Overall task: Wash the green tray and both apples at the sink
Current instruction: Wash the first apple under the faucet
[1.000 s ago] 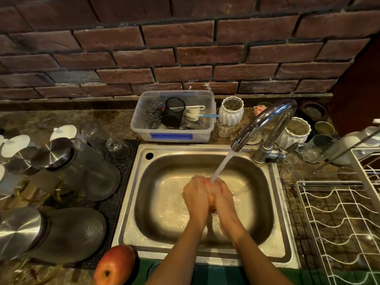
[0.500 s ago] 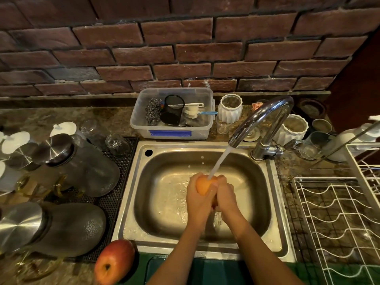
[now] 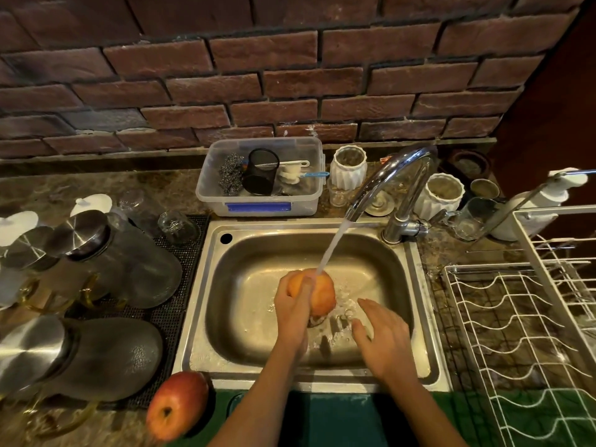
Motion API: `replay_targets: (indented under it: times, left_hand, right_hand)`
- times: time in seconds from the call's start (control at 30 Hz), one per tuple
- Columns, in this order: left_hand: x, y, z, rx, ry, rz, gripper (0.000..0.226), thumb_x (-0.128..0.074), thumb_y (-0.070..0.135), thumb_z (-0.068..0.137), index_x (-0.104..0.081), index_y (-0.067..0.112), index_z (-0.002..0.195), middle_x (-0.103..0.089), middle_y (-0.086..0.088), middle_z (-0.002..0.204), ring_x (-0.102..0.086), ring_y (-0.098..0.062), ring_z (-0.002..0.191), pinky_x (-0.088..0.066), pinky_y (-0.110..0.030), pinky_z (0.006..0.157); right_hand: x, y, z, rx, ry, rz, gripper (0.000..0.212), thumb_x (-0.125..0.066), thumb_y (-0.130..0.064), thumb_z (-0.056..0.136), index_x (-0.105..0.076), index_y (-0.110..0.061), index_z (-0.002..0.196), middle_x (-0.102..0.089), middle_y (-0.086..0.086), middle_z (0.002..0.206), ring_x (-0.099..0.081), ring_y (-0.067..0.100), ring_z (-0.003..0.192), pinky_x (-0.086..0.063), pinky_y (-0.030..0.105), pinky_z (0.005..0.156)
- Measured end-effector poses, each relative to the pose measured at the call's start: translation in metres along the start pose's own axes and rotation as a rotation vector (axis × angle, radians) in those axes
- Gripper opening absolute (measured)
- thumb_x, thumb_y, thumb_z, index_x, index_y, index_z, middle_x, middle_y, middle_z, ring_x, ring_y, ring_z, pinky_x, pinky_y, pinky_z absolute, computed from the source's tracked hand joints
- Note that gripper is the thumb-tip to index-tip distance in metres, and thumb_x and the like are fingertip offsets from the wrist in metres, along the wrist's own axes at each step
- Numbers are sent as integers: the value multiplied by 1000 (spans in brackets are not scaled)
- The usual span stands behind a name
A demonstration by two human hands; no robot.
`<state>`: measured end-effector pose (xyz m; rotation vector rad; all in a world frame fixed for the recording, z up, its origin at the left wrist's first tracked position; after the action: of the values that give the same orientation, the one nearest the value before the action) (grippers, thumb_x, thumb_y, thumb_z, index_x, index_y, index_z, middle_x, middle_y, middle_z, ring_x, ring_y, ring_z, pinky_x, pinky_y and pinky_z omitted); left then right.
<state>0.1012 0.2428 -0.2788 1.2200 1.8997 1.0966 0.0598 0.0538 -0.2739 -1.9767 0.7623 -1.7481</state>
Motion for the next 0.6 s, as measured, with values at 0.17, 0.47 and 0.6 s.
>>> replay_targets:
  times: [0.17,0.47,0.6]
  left_hand:
    - [-4,-1,-4,50,-29,-34,29,-71,46,89,-64,36,116,-63,3,119,-62,-19,109,-61,-42,85]
    - [-6,-15,-12,180,-28,-116,30,-68,48,90,-65,34,117,-63,-3,122,-64,-26,108,-62,-49,81]
    - [-6,-17,-15,249,-4,-185,31,-68,45,91,-63,32,119,-63,-8,121,-66,-29,105,-61,-54,80]
  right_hand:
    - [4,45,-61,-2,-11,-237,56,-48,-51,88,-63,-23,134,-53,3,149,-41,29,142,-30,57,115]
    - [-2,75,-89,-33,-72,-374,74,-12,-63,99,-66,-24,133,-53,8,149,-38,30,142,-16,47,117]
    - [-6,89,-92,2,-153,-440,72,-12,-60,100,-57,-23,142,-48,7,153,-30,27,145,-4,41,121]
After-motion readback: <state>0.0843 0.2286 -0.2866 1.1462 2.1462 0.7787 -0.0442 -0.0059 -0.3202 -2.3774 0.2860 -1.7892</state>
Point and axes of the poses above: each hand's wrist, its own z-axis towards the middle knuckle, its own x-axis out of the back of the hand, y = z × x, the point moved 7 cm from there along z, towards the middle knuckle
